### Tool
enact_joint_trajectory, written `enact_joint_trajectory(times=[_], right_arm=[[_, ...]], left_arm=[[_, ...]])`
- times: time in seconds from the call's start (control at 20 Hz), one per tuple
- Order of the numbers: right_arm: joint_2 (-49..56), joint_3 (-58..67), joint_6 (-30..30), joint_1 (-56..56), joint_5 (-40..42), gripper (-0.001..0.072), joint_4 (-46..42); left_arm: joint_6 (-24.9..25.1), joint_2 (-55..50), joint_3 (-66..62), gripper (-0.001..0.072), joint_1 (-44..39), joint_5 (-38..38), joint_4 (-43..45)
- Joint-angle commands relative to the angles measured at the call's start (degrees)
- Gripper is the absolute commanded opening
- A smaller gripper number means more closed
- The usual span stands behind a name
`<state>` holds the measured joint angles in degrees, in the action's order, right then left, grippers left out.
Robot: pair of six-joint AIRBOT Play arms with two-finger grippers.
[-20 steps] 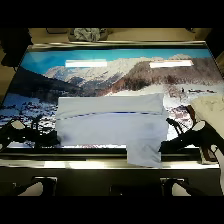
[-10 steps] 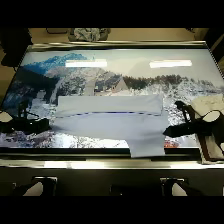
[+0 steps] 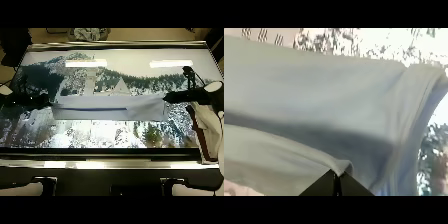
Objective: Fold the shirts.
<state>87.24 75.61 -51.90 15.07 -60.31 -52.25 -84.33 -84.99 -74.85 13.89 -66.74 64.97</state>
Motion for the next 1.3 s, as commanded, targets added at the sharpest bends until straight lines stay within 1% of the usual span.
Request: enact_joint_trajectory(times=[0.0, 0.25, 0.4, 0.45, 0.5, 0.55, 0.6, 0.65, 0.7, 0.75, 0.8, 0.85, 0.95, 1.0, 1.05, 1.25], right_arm=[[10.4, 9.0, -6.1, -2.2, 3.3, 0.0049, 0.7], [16.9, 10.1, -6.2, -3.8, 4.6, 0.0051, 1.0], [17.3, 10.1, -6.1, -3.8, 5.1, 0.0053, 0.5], [17.0, 10.3, -6.0, -3.8, 5.0, 0.0075, 0.5], [16.4, 10.8, -5.6, -3.7, 4.6, 0.0273, 0.5], [15.2, 11.2, -3.7, -3.3, 3.8, 0.0511, 0.5], [13.6, 11.6, -1.4, -2.5, 2.6, 0.0636, -0.4], [12.0, 12.0, -1.2, -1.0, 1.3, 0.0645, -3.2], [11.0, 12.1, -2.1, 1.1, 0.0, 0.0696, -6.7], [10.8, 12.1, -4.4, 3.8, -2.4, 0.0703, -9.5], [11.4, 12.1, -6.0, 6.8, -6.2, 0.0712, -10.4], [12.4, 12.1, -6.0, 9.2, -9.7, 0.0714, -9.7], [15.3, 12.1, -5.7, 12.2, -16.3, 0.0718, -6.6], [16.9, 12.1, -4.8, 12.5, -18.1, 0.0718, -4.5], [18.5, 12.1, -4.4, 12.5, -19.1, 0.0718, -2.3], [24.1, 12.1, -4.2, 12.5, -18.4, 0.0718, 9.7]], left_arm=[[-2.5, -9.9, -8.5, 0.0024, 0.0, -1.4, -1.1], [-3.1, -18.3, -9.6, 0.0026, -0.2, -1.3, -1.6], [-3.3, -19.6, -9.7, 0.0028, -0.3, -1.2, -1.9], [-3.3, -19.6, -10.1, 0.0049, -0.2, -1.2, -2.7], [-3.3, -19.5, -11.3, 0.0272, 0.0, -2.0, -3.3], [-3.3, -19.3, -13.1, 0.0584, 0.3, -3.4, -3.3], [-3.1, -19.0, -15.2, 0.0669, 0.8, -5.0, -3.3], [-3.1, -18.4, -17.6, 0.0669, 1.4, -6.4, -3.3], [-3.1, -17.1, -19.5, 0.0669, 2.1, -7.0, -3.3], [-3.1, -15.5, -20.4, 0.0668, 2.4, -6.9, -3.3], [-3.1, -13.5, -20.9, 0.0668, 2.8, -6.6, -3.3], [-3.1, -11.6, -20.8, 0.0667, 2.8, -6.3, -3.2], [-2.6, -8.1, -20.8, 0.0666, 2.6, -6.3, -2.9], [-2.6, -6.5, -20.8, 0.0666, 2.4, -6.3, -2.9], [-2.6, -5.2, -20.8, 0.0667, 2.0, -6.3, -2.9], [-2.6, -1.1, -20.8, 0.0667, -0.4, -6.3, -2.9]])
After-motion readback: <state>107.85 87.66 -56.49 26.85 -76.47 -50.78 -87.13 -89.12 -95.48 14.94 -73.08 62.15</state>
